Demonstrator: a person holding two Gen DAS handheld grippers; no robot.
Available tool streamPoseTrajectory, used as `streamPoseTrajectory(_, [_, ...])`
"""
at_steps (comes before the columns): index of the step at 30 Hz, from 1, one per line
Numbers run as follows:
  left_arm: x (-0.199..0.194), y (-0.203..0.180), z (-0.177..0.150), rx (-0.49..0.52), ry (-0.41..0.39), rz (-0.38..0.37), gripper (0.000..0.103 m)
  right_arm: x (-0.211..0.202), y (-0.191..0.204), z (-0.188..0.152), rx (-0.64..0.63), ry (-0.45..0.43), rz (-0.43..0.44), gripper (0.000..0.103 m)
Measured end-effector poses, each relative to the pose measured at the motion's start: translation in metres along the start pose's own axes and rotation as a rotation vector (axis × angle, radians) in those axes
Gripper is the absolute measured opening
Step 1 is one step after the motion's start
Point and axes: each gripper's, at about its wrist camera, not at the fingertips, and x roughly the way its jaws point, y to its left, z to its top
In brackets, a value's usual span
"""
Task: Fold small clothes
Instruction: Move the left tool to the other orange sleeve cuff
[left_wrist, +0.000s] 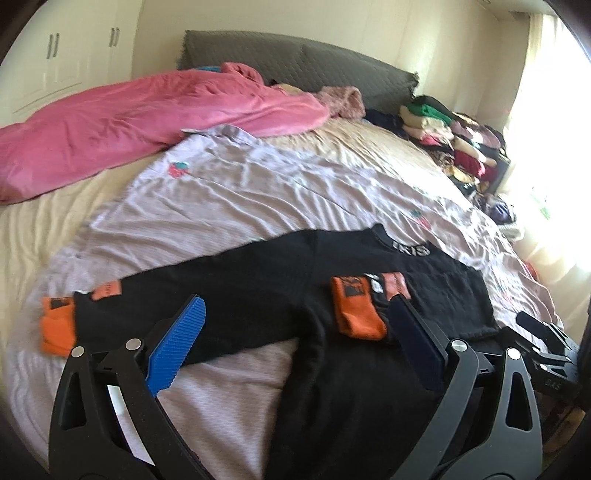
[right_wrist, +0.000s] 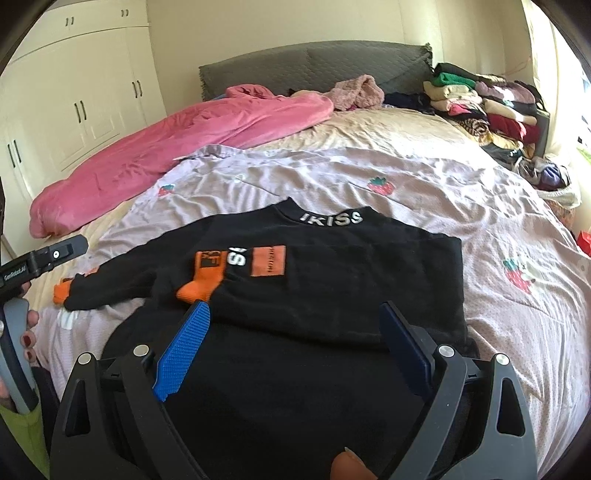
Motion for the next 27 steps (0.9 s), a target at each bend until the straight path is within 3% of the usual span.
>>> streamPoseTrajectory(14, [-0.019, 0.062, 0.007, -0.106, -0.036, 0.088, 0.093, -0.004, 0.047, 0.02, -0.063, -0.028, 0.036, 0.092])
streamPoseTrajectory(23, [-0.023, 0.112, 0.007, -0.205, -0.039, 0.185, 0.093, 0.007, 0.078, 0.033, -0.084, -0.015, 0.084, 0.092])
streamPoseTrajectory(27, [-0.026, 0.136, 0.007, -0.263, -0.036, 0.18, 0.093, 0.012, 0.095, 0.038, -0.111, -0.01, 0.097, 0.092])
